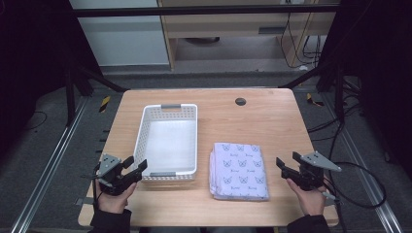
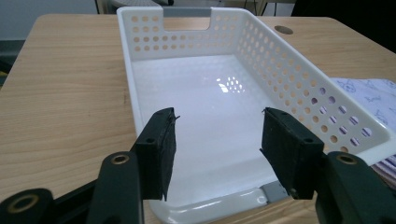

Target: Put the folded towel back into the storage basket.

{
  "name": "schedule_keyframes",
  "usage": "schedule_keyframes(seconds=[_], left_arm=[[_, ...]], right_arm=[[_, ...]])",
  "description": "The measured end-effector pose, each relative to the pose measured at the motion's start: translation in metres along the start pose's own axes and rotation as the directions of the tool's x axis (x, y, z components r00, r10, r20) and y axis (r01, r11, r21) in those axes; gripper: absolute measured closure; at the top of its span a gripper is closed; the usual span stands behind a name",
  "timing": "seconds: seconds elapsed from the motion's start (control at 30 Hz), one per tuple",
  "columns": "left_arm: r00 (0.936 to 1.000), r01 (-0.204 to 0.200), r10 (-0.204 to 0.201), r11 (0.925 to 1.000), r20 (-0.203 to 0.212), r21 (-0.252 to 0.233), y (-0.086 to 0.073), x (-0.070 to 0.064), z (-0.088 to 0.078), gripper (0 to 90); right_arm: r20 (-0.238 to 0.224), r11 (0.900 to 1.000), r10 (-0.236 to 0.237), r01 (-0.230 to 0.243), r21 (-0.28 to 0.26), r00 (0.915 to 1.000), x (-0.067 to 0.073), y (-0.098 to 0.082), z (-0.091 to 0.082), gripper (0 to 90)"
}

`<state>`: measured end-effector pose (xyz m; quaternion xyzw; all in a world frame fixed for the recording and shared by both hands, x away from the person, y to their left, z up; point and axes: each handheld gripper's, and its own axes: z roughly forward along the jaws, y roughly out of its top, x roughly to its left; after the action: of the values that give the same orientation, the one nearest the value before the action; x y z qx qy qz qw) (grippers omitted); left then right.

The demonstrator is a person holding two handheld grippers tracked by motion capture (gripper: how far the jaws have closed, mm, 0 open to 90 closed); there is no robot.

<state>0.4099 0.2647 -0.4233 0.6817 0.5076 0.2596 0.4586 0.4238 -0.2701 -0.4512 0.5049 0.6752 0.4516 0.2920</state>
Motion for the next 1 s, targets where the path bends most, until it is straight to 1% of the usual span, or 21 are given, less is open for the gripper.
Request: schedule_keyframes(seconds=[0.1,0.13,0.2,0.3,0.37,0.4,0.43,0.57,0.6,0.67,0.8,0.93,1.0], left_arm=[[0.9999,-0.010,0.010,0.9999,0.009,-0.008,0.002,-0.005,0.000,43.9],[0.9999,-0.008,0.008,0.9999,0.014,-0.013,0.003,-0.007,0.000,43.9],[0.9997,-0.019,0.020,0.9997,0.017,-0.015,0.005,-0.011,0.000,43.8],[0.9990,-0.034,0.034,0.9993,0.028,-0.017,0.007,-0.016,0.000,43.8],[0.9985,-0.045,0.046,0.9987,0.030,-0.022,0.009,-0.020,0.001,43.7],[0.9982,-0.050,0.050,0.9984,0.031,-0.026,0.010,-0.022,0.001,43.6],[0.9978,-0.056,0.057,0.9981,0.035,-0.027,0.010,-0.025,0.002,43.6],[0.9953,-0.082,0.083,0.9964,0.050,-0.021,0.013,-0.034,0.006,42.9],[0.9947,-0.087,0.088,0.9960,0.055,-0.021,0.014,-0.036,0.006,42.8],[0.9937,-0.090,0.092,0.9956,0.065,-0.025,0.017,-0.041,0.008,42.4],[0.9913,-0.100,0.102,0.9947,0.083,-0.024,0.024,-0.051,0.011,42.0],[0.9882,-0.115,0.118,0.9928,0.097,-0.032,0.029,-0.061,0.013,41.7],[0.9872,-0.116,0.119,0.9928,0.107,-0.031,0.031,-0.065,0.015,41.3]], right_arm=[[-0.005,1.000,-0.008,0.008,-0.001,1.0000,0.002,0.003,-0.001,34.6],[-0.008,1.000,-0.009,0.009,-0.004,0.9999,0.003,0.004,-0.001,35.6],[-0.016,1.000,-0.015,0.015,-0.005,0.9998,0.004,0.006,-0.002,36.8],[-0.030,1.000,-0.011,0.011,-0.006,0.9995,0.005,0.009,-0.003,38.3],[-0.029,1.000,-0.018,0.018,-0.007,0.9994,0.006,0.011,-0.002,39.0],[-0.033,1.000,-0.012,0.012,-0.003,0.9994,0.007,0.012,-0.003,39.3],[-0.033,1.000,-0.018,0.018,-0.004,0.9993,0.007,0.013,-0.002,39.7],[-0.050,1.000,-0.013,0.013,-0.005,0.9987,0.009,0.017,-0.002,39.8],[-0.047,1.000,-0.016,0.016,-0.007,0.9988,0.009,0.018,-0.002,39.8],[-0.065,1.000,-0.010,0.010,-0.005,0.9978,0.010,0.020,-0.002,39.8],[-0.063,0.999,-0.040,0.040,-0.002,0.9972,0.013,0.027,-0.003,39.7],[-0.071,0.999,-0.043,0.042,-0.008,0.9966,0.014,0.035,-0.003,39.4],[-0.075,0.999,-0.042,0.041,-0.017,0.9963,0.014,0.039,-0.003,39.2]])
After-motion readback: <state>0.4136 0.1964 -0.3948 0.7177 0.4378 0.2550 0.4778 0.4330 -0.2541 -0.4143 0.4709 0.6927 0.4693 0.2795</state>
